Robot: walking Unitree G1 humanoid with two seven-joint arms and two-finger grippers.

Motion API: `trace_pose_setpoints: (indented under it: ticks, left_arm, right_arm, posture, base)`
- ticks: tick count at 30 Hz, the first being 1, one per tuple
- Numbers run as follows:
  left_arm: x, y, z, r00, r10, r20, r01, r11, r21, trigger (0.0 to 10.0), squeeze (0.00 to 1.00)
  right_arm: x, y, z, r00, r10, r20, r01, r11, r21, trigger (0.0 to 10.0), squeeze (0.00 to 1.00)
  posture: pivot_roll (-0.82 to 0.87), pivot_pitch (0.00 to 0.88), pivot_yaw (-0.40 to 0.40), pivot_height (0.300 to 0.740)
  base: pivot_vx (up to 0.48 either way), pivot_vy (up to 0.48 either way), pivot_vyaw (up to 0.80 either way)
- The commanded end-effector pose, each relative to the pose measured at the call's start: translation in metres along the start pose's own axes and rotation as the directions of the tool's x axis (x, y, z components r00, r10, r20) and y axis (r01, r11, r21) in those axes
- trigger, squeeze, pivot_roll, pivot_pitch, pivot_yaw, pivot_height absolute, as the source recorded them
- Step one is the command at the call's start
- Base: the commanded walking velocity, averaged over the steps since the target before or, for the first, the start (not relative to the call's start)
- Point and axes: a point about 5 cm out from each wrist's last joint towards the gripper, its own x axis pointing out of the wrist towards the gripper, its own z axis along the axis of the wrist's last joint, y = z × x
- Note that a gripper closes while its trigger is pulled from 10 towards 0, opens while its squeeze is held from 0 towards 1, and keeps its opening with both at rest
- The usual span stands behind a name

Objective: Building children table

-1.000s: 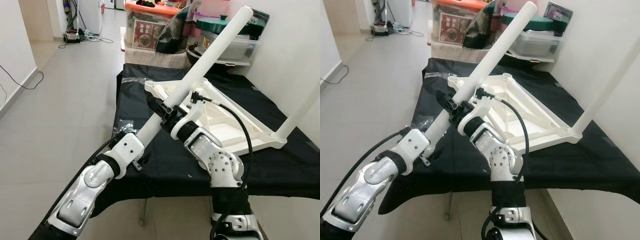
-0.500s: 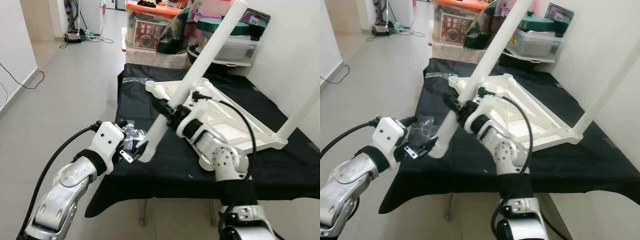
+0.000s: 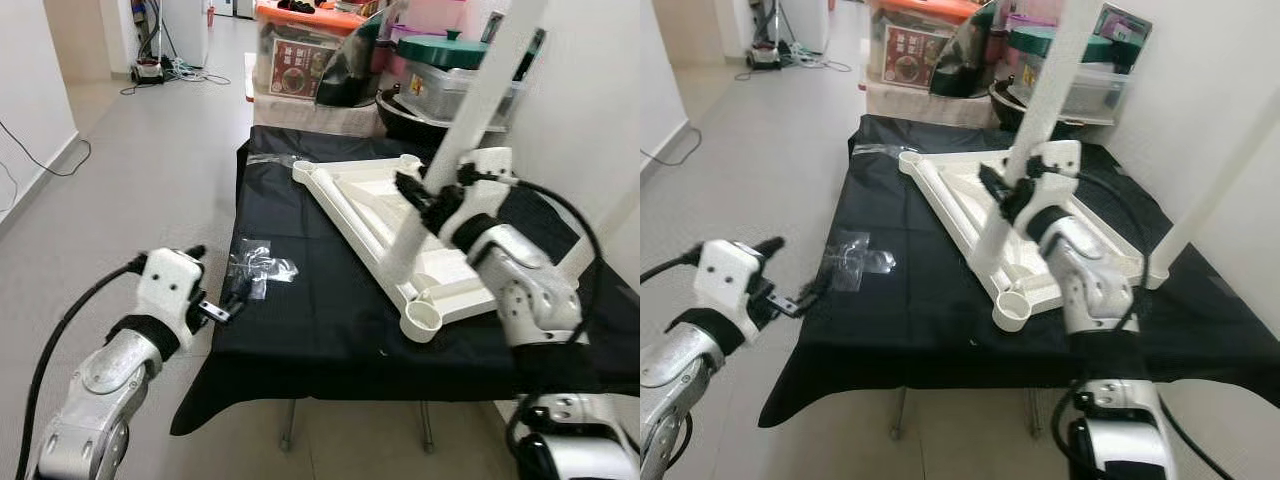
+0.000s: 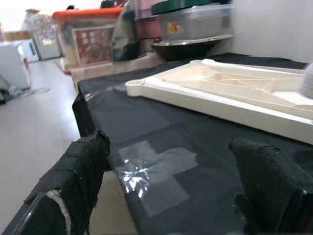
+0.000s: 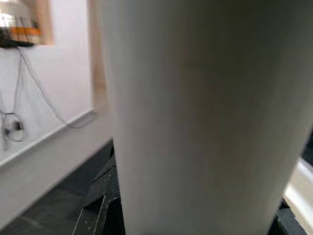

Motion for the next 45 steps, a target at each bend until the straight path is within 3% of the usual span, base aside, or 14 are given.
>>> trace_pose_setpoints:
  ticks: [1, 6, 11, 13, 17, 18, 20, 22, 23, 25, 38, 45]
  left_arm:
    - [0.0, -0.007, -0.005, 1.0, -0.014, -0.025, 0.013, 1.0, -0.02, 10.0, 0.0]
    - [-0.001, -0.01, -0.006, 0.999, -0.027, -0.031, 0.026, 0.999, -0.031, 10.0, 0.0]
    - [-0.001, -0.01, -0.006, 0.999, -0.024, -0.028, 0.023, 0.999, -0.045, 10.0, 0.0]
    - [0.0, -0.011, -0.004, 1.0, -0.019, -0.018, 0.018, 0.998, -0.063, 10.0, 0.0]
    - [0.0, -0.011, -0.004, 1.0, -0.015, -0.014, 0.014, 0.997, -0.07, 10.0, 0.0]
    - [-0.001, -0.013, -0.004, 1.0, -0.018, -0.016, 0.017, 0.997, -0.071, 10.0, 0.0]
    - [-0.001, -0.013, -0.004, 1.0, -0.018, -0.016, 0.017, 0.997, -0.071, 10.0, 0.0]
    - [-0.001, -0.016, -0.005, 0.999, -0.03, -0.02, 0.028, 0.997, -0.078, 10.0, 0.0]
    - [-0.001, -0.016, -0.005, 0.999, -0.03, -0.02, 0.028, 0.997, -0.078, 10.0, 0.0]
    - [-0.001, -0.018, -0.005, 0.999, -0.033, -0.02, 0.032, 0.996, -0.083, 10.0, 0.0]
    - [0.002, -0.018, -0.006, 1.0, 0.007, -0.012, -0.008, 0.993, -0.121, 10.0, 0.0]
    - [0.002, -0.013, -0.006, 0.999, 0.048, -0.012, -0.049, 0.989, -0.138, 10.0, 0.0]
  right_arm:
    - [-0.005, -0.01, -0.003, 1.0, -0.025, -0.001, 0.025, 0.999, -0.047, 0.0, 0.0]
    - [-0.007, -0.016, -0.012, 0.999, -0.024, -0.025, 0.023, 0.998, -0.063, 0.0, 0.0]
    - [-0.006, -0.011, -0.018, 0.999, 0.003, -0.039, -0.004, 1.0, -0.012, 0.0, 0.0]
    - [-0.004, -0.008, -0.02, 0.999, 0.008, -0.045, -0.005, 0.998, 0.062, 0.0, 0.0]
    - [-0.003, -0.006, -0.021, 0.999, 0.005, -0.043, 0.001, 0.993, 0.118, 0.0, 0.0]
    - [-0.002, -0.003, -0.022, 0.999, -0.001, -0.04, 0.008, 0.982, 0.189, 0.0, 0.0]
    - [-0.002, -0.003, -0.022, 0.999, -0.001, -0.04, 0.008, 0.982, 0.189, 0.0, 0.0]
    - [0.001, 0.012, -0.027, 0.999, -0.002, -0.034, 0.015, 0.926, 0.377, 0.0, 0.0]
    - [0.001, 0.012, -0.027, 0.999, -0.002, -0.034, 0.015, 0.926, 0.377, 0.0, 0.0]
    - [0.002, 0.022, -0.031, 0.999, 0.002, -0.032, 0.014, 0.883, 0.468, 0.0, 0.0]
    - [-0.002, 0.042, -0.038, 0.998, 0.029, -0.053, 0.0, 0.873, 0.487, 0.0, 0.0]
    - [-0.006, 0.05, -0.041, 0.998, 0.026, -0.064, 0.005, 0.898, 0.439, 0.0, 0.0]
  posture:
    - [0.1, 0.0, -0.155, 0.74]
    - [0.1, 0.0, -0.156, 0.74]
    - [0.1, 0.0, -0.158, 0.74]
    - [0.1, 0.0, -0.159, 0.74]
    - [0.1, 0.0, -0.159, 0.74]
    - [0.1, 0.0, -0.16, 0.74]
    - [0.1, 0.0, -0.16, 0.74]
    - [0.1, 0.0, -0.157, 0.74]
    - [0.1, 0.0, -0.157, 0.74]
    - [0.1, 0.0, -0.155, 0.74]
    - [0.1, 0.0, -0.161, 0.74]
    - [0.1, 0.0, -0.158, 0.74]
  base:
    - [0.0, 0.0, 0.0]
    - [0.0, 0.0, 0.0]
    - [0.0, 0.0, 0.0]
    - [0.0, 0.0, 0.0]
    - [0.0, 0.0, 0.0]
    - [0.0, 0.0, 0.0]
    - [0.0, 0.0, 0.0]
    - [0.0, 0.0, 0.0]
    - [0.0, 0.0, 0.0]
    - [0.0, -0.142, 0.0]
    - [0.0, -0.369, 0.0]
    - [0.0, 0.0, 0.0]
